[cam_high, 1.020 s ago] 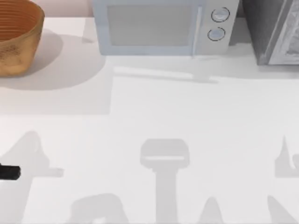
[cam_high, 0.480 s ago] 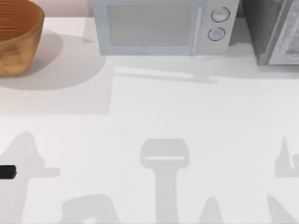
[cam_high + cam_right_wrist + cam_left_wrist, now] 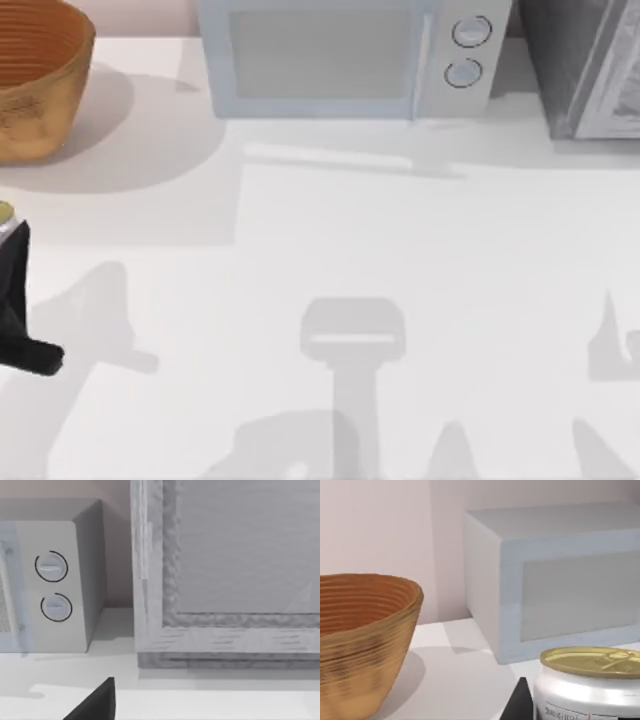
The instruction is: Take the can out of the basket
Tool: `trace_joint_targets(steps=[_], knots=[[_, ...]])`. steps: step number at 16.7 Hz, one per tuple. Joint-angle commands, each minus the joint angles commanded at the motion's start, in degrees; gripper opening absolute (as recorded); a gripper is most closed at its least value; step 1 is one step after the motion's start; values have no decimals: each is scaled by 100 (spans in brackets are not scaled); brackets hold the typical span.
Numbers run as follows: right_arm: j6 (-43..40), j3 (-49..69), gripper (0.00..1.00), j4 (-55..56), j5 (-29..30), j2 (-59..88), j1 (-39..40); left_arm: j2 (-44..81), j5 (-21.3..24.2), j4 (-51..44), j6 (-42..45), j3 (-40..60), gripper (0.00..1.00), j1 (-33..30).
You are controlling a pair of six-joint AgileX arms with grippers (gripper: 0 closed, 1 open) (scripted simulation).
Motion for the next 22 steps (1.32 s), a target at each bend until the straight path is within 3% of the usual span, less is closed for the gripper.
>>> trace_joint_targets(steps=[12,22], knots=[[0,0,100,0,0,0,0,3718,2726,1760,124,1595,0,-482],[0,0,100,0,0,0,0,6754,4599,3313,105,2784,0,-750]])
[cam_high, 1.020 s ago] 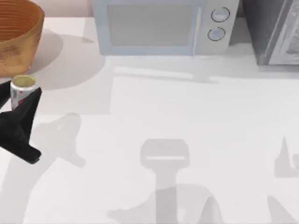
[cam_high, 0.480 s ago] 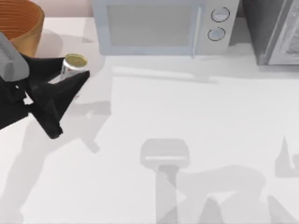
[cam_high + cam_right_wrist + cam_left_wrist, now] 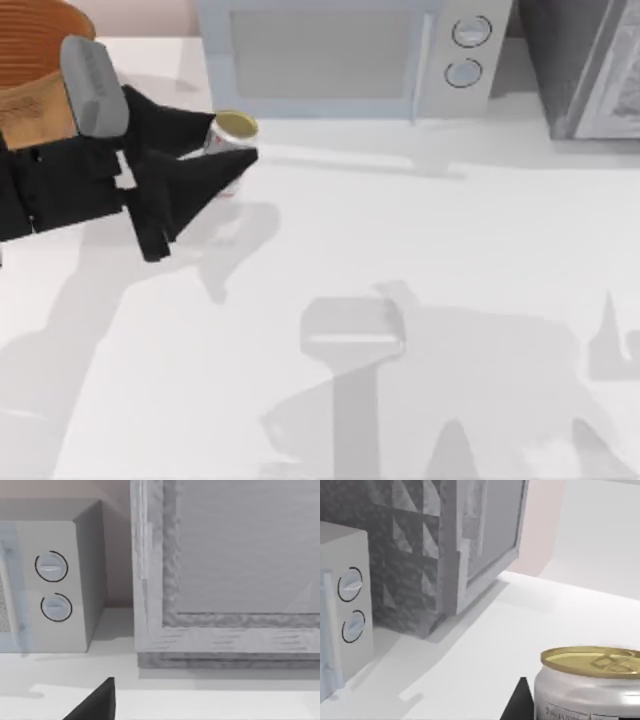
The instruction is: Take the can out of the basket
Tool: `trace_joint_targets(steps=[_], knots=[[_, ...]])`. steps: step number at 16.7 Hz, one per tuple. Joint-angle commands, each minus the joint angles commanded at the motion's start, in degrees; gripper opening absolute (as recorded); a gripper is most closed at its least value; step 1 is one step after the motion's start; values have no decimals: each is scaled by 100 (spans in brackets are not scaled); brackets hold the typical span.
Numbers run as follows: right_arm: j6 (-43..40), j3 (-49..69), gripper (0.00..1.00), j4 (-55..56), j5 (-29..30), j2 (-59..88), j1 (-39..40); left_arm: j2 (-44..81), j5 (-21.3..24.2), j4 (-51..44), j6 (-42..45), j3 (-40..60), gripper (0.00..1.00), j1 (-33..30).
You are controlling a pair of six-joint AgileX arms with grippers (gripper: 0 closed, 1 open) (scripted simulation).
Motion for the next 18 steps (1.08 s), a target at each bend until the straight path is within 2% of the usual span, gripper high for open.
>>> trace_joint_targets(steps=[8,18], knots=[[0,0,100,0,0,0,0,2345,1216,1326,35,929,0,-31],[0,0,100,0,0,0,0,5204,2450,3027,213,2170,0,138]])
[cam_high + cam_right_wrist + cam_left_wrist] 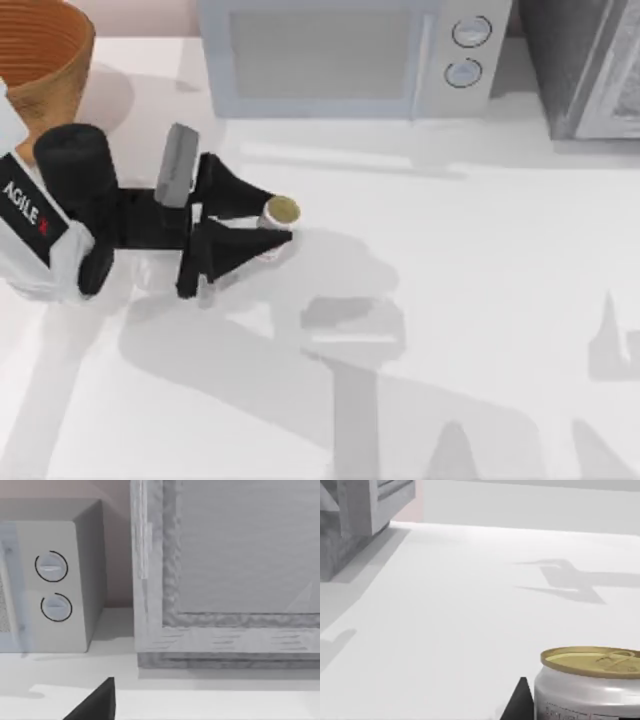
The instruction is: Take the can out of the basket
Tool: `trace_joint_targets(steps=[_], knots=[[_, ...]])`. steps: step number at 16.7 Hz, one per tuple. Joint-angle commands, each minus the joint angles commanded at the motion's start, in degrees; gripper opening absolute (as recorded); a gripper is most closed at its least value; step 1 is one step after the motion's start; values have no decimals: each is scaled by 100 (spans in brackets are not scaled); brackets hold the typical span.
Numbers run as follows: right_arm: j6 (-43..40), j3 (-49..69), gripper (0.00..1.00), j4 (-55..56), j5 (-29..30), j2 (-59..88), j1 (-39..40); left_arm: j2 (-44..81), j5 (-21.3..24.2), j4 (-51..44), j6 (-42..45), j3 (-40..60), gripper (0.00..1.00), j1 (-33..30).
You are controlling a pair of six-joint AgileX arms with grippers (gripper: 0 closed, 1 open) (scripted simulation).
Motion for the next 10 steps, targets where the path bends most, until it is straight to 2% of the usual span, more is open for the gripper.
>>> trace_joint_targets(steps=[3,10], knots=[[0,0,100,0,0,0,0,625,154,424,99,315,0,122],[0,0,100,0,0,0,0,745,119,531,144,393,0,191]])
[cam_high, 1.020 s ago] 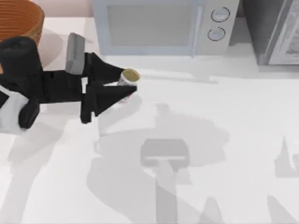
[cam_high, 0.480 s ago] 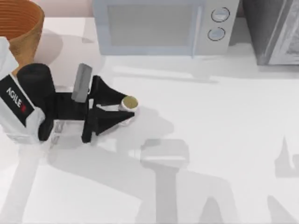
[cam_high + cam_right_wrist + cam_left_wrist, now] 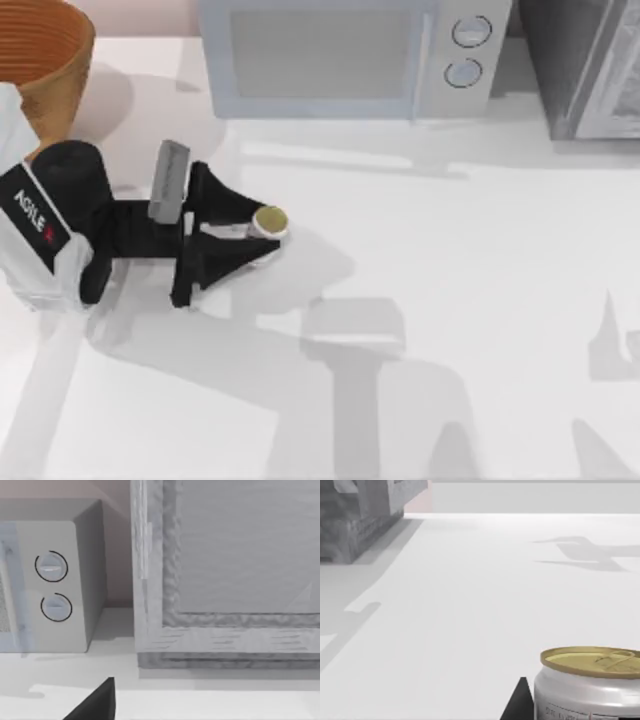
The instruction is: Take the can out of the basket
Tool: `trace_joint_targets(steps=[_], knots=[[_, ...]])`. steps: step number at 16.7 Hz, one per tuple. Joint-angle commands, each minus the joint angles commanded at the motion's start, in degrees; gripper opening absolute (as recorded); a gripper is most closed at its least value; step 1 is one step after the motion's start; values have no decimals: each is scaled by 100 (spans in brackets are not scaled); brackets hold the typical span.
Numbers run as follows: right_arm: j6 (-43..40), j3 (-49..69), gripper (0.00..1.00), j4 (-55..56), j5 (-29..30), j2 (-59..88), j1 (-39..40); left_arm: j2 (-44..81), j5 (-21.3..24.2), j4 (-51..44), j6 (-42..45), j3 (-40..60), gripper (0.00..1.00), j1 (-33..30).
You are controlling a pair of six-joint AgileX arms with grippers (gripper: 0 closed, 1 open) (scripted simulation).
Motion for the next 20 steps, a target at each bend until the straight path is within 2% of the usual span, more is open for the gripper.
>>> trace_joint_targets(steps=[1,14,20], knots=[[0,0,100,0,0,0,0,0,0,0,0,0,0,0],[0,0,100,0,0,0,0,0,0,0,0,0,98,0],[0,0,100,0,0,0,0,0,0,0,0,0,100,0]])
